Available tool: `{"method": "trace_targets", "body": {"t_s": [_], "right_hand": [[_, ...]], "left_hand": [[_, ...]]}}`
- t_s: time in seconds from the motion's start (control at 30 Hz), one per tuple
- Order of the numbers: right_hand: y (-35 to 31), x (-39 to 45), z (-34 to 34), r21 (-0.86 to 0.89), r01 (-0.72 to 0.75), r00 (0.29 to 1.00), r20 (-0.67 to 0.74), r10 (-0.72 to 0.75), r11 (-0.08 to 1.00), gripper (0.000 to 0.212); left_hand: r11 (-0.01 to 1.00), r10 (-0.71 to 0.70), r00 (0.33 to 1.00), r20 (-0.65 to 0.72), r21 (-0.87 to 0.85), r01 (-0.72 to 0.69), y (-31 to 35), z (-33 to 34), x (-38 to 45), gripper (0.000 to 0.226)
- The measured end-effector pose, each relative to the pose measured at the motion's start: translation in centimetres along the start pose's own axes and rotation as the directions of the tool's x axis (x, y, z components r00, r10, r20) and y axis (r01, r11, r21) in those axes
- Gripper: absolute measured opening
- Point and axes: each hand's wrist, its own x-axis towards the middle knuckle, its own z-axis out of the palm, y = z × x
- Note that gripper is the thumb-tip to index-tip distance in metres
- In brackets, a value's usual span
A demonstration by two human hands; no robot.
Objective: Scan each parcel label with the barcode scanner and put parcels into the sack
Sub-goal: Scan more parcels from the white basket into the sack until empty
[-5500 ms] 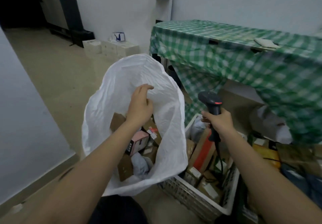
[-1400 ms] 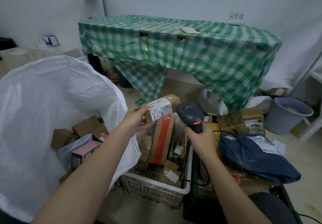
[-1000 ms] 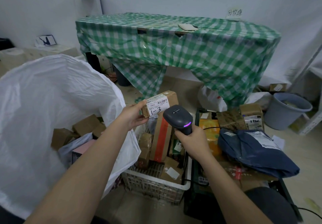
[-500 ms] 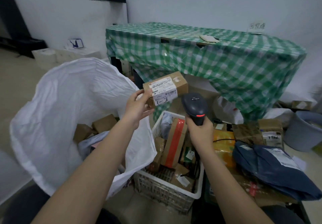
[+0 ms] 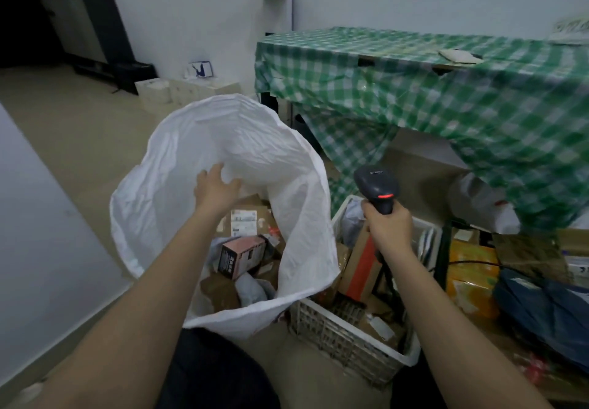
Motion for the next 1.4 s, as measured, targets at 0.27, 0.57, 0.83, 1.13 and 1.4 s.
{"method": "trace_targets", "body": {"t_s": [0.27, 0.57, 0.83, 1.13, 1.4], "right_hand": [[7.6, -0.6, -7.9, -0.111, -0.201, 0.979, -0.041, 0.197, 0.973, 0.025], [14.2, -0.2, -12.7, -0.109, -0.346, 0.935, -0.120, 0.334, 0.932, 0.022], [19.0, 3.2, -10.7, -0.108, -0.418, 0.908, -0.033, 0.417, 0.902, 0.017], [22.1, 6.3, -9.1, -0.103, -0.463, 0.884, 0.028, 0.467, 0.881, 0.025], [23.2, 6.7, -8.9, -0.094, -0.478, 0.876, 0.019, 0.481, 0.873, 0.033]], "left_hand": [[0.895, 0.432, 0.840, 0.327, -0.271, -0.355, 6.6, 13.0, -9.2, 0.020], [0.994, 0.113, 0.714, 0.691, -0.077, -0.082, -0.1, 29.5, -13.8, 0.033], [0.977, -0.142, 0.589, 0.796, 0.207, -0.045, -9.1, 37.0, -11.8, 0.047], [0.711, -0.284, 0.256, 0.924, 0.382, -0.590, -13.4, 41.8, -9.2, 0.107], [0.660, -0.097, 0.312, 0.945, 0.296, -0.691, -13.8, 41.2, -8.5, 0.097]]}}
